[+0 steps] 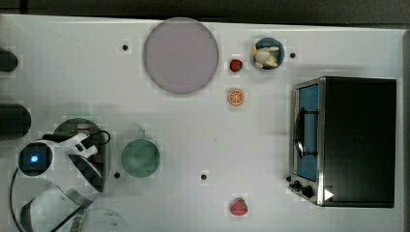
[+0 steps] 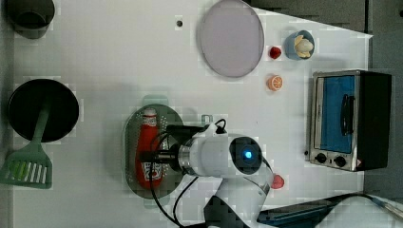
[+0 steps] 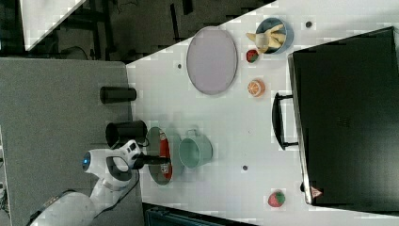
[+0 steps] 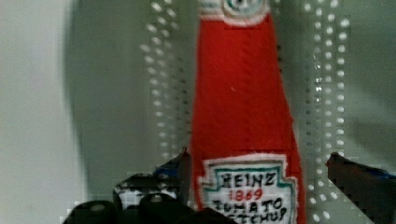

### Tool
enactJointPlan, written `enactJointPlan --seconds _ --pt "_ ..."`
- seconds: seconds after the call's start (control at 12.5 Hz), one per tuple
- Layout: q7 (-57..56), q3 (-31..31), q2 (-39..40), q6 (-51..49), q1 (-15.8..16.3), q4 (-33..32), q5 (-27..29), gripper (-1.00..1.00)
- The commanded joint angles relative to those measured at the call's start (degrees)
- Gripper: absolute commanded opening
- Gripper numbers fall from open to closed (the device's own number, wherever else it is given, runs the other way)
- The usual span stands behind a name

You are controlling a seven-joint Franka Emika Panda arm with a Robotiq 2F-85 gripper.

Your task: Pick ketchup from strainer and place it on the table

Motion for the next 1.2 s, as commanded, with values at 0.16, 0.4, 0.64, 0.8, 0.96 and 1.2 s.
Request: enactJointPlan --seconds 0.16,0.4,0.64,0.8,0.96,1.2 --pt "6.22 0.35 0.99 3.50 0.25 0.83 -2.33 1.00" --pt "7.75 -1.30 2.88 5.25 1.29 0.99 -3.63 0.68" --pt "7.75 -0.97 2.29 5.70 1.38 1.30 -3.65 0.25" --pt "7.75 0.02 -0.69 4.54 0.99 1.10 -3.36 0.25" --pt "7.75 1.39 -6.25 0.01 0.19 0.77 -1.95 0.25" --pt "7.33 2.71 -15.82 -11.12 -1.21 1.85 7.18 0.25"
